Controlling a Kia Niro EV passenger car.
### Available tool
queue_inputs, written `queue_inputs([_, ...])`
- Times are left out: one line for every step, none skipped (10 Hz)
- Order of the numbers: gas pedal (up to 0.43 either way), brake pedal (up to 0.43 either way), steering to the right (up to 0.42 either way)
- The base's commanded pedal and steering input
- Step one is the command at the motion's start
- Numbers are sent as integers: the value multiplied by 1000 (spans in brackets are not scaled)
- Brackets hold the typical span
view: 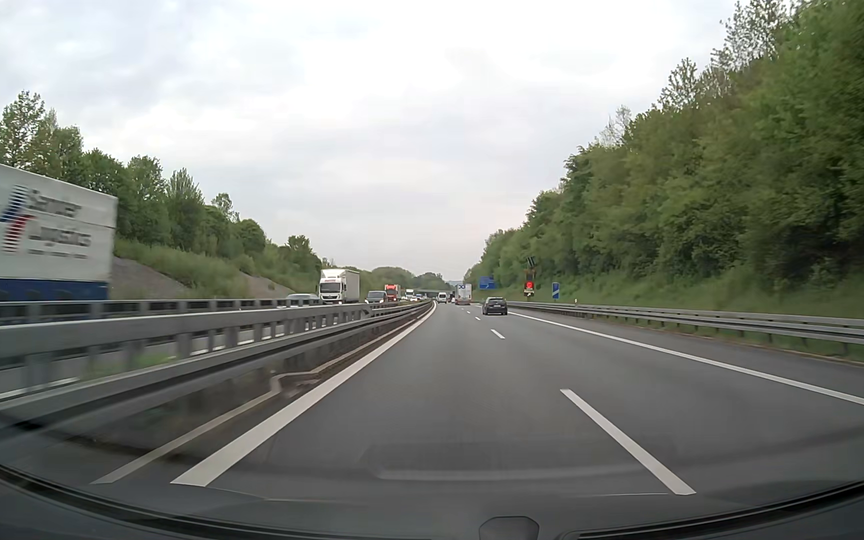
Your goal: Follow the waypoints while adhering to traffic rules and regulations
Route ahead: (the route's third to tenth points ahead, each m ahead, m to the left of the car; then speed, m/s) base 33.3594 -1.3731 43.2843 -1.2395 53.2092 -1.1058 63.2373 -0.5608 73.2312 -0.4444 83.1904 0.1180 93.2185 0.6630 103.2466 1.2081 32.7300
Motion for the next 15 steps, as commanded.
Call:
queue_inputs([169, 0, -3])
queue_inputs([169, 0, -4])
queue_inputs([169, 0, -4])
queue_inputs([169, 0, -3])
queue_inputs([169, 0, -4])
queue_inputs([169, 0, -3])
queue_inputs([169, 0, -4])
queue_inputs([169, 0, -4])
queue_inputs([169, 0, -4])
queue_inputs([169, 0, -4])
queue_inputs([169, 0, -4])
queue_inputs([169, 0, -4])
queue_inputs([169, 0, -4])
queue_inputs([169, 0, -4])
queue_inputs([169, 0, -4])
